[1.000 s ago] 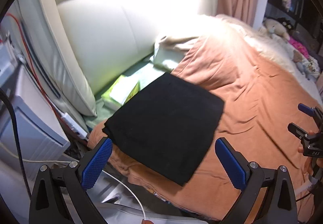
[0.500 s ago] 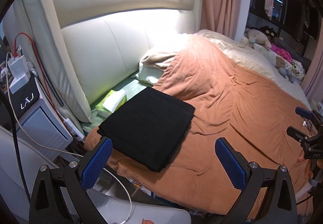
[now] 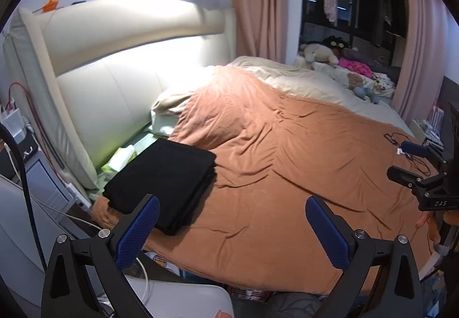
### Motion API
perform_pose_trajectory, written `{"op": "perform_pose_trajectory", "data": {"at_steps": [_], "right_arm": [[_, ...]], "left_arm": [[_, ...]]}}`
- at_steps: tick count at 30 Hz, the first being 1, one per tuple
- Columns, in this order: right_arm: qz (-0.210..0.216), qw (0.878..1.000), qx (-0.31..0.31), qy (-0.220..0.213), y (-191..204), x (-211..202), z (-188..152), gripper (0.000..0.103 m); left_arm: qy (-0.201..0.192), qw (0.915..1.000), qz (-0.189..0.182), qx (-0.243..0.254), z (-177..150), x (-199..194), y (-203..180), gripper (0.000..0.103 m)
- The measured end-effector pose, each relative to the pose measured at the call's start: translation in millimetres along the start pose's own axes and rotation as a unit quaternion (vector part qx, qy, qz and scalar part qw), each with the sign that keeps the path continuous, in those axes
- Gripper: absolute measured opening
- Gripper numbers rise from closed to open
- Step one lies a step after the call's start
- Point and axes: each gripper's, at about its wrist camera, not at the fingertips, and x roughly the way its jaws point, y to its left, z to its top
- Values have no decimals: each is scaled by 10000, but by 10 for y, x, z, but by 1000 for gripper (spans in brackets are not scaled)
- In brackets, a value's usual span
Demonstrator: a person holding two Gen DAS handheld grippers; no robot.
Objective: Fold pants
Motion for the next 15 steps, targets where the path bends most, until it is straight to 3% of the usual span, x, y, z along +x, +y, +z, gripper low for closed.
{"op": "perform_pose_trajectory", "data": {"at_steps": [9,15], "right_arm": [[51,9995,256,-193,-35,-519,-314,103],[43,9991,267,-335,42,-843,-630,103]], "left_arm": [[-219,9992,-129,315,-385,-279,-473,102],[-445,9983,-226,315,-621,-515,-590,102]]}}
